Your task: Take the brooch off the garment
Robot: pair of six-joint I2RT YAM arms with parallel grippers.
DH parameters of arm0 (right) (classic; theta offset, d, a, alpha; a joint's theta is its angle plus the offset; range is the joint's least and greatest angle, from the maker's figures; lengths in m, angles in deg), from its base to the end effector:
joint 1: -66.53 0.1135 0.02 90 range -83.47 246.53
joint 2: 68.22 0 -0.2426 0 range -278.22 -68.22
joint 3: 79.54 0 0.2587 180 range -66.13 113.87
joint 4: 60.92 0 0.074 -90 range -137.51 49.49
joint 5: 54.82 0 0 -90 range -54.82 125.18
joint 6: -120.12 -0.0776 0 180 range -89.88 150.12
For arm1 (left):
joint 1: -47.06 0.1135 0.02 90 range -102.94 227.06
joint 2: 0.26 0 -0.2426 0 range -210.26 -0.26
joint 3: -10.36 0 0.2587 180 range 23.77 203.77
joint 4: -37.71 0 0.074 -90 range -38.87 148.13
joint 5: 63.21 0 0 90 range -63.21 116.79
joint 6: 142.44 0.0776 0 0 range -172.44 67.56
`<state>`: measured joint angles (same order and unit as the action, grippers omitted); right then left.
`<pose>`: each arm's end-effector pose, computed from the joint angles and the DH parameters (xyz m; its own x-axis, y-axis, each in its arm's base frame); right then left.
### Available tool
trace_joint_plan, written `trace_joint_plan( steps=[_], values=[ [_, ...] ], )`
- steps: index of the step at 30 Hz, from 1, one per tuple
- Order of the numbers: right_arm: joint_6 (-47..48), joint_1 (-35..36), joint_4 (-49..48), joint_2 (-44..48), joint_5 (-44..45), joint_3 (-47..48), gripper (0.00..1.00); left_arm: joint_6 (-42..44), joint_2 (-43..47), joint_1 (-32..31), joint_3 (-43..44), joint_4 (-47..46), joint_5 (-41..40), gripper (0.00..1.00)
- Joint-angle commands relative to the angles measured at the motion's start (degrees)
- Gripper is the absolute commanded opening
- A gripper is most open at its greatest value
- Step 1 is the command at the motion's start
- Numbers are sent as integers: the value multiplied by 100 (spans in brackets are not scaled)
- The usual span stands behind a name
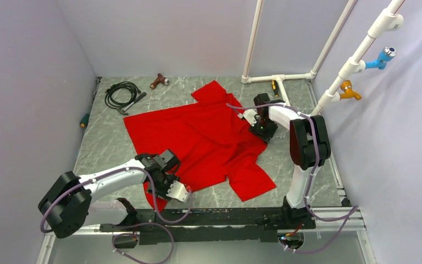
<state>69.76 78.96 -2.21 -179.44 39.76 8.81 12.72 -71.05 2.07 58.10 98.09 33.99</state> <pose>0.3610 0.0732 0.0894 -0.6143 -0.7866 -0.0624 -0.7727 0.6157 -0.1542 0.1314 -0.1451 0.0913 0.3506 0.9226 -0.1611 0.9365 -0.3469 0.0515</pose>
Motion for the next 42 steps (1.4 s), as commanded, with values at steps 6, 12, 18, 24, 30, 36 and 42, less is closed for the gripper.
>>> trace_joint_plan(
  steps=[6, 12, 18, 24, 30, 36, 42],
  values=[
    [356, -220, 137, 59, 664, 8, 44, 224, 108, 383, -337, 1024, -144, 53],
    [266, -231, 386, 358, 544, 323, 54, 567, 322, 629, -64, 1448, 32, 59],
    [114, -225, 1103, 1308, -579, 740, 89, 458, 526, 1474, 864, 1841, 939, 80],
    [681, 98, 1995, 2382, -1896, 301, 85, -248, 368, 2377, 1672, 1577, 1495, 83],
    [1705, 1506, 1939, 3647, -2226, -1491, 70, -1047, -1, 3147, 2354, 1386, 2280, 83],
    [2114, 2305, 1316, 3754, -1939, -2567, 66, -1688, -266, 3996, 2904, 1270, 2874, 83],
    [2083, 2634, 763, 3192, -1606, -3067, 64, -1951, -587, 4659, 3401, 1352, 3155, 82]
  ],
)
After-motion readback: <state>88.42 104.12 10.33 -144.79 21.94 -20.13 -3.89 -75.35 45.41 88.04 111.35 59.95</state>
